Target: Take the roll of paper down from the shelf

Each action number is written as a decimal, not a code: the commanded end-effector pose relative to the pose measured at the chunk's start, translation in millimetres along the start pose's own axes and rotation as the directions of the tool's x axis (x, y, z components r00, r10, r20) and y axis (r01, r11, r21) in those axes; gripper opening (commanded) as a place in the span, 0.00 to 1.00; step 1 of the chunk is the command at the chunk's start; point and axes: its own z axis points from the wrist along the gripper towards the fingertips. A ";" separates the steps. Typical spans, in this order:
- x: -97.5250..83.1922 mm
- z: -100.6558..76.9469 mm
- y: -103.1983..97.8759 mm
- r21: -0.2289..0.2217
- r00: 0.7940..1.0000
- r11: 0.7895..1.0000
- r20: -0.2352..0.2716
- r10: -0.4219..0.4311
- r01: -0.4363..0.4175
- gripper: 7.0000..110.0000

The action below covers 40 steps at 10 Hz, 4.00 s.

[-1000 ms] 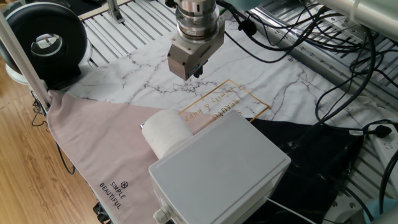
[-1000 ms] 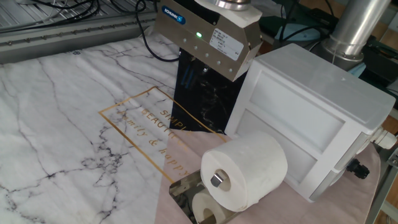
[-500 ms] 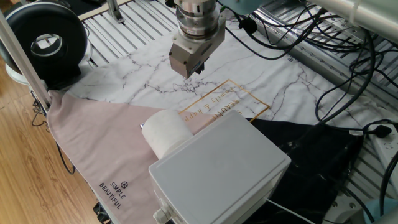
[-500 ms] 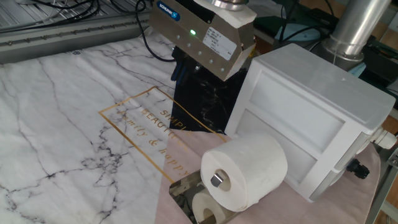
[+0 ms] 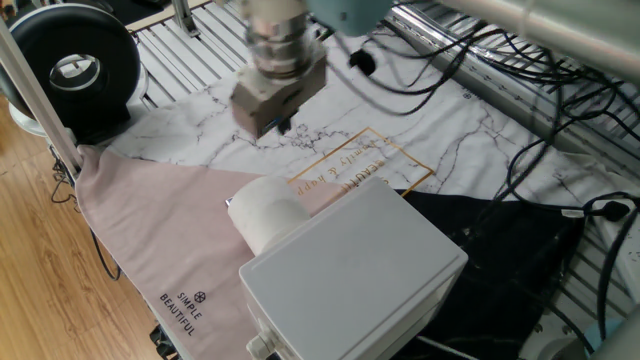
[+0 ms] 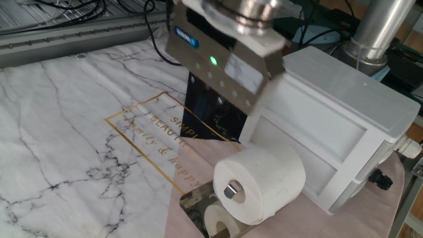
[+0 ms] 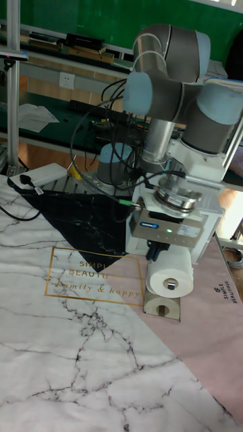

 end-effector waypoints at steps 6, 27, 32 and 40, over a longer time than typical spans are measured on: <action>-4.9 1.5 95.9 -0.099 0.992 0.988 -0.056 0.112 -0.117 0.00; -21.4 3.1 72.7 -0.014 0.995 0.995 0.020 0.100 -0.100 0.00; -15.7 3.2 68.8 0.003 0.996 0.996 0.000 0.094 -0.094 0.00; 35.7 12.5 88.3 -0.056 0.993 0.991 -0.039 0.116 -0.118 0.36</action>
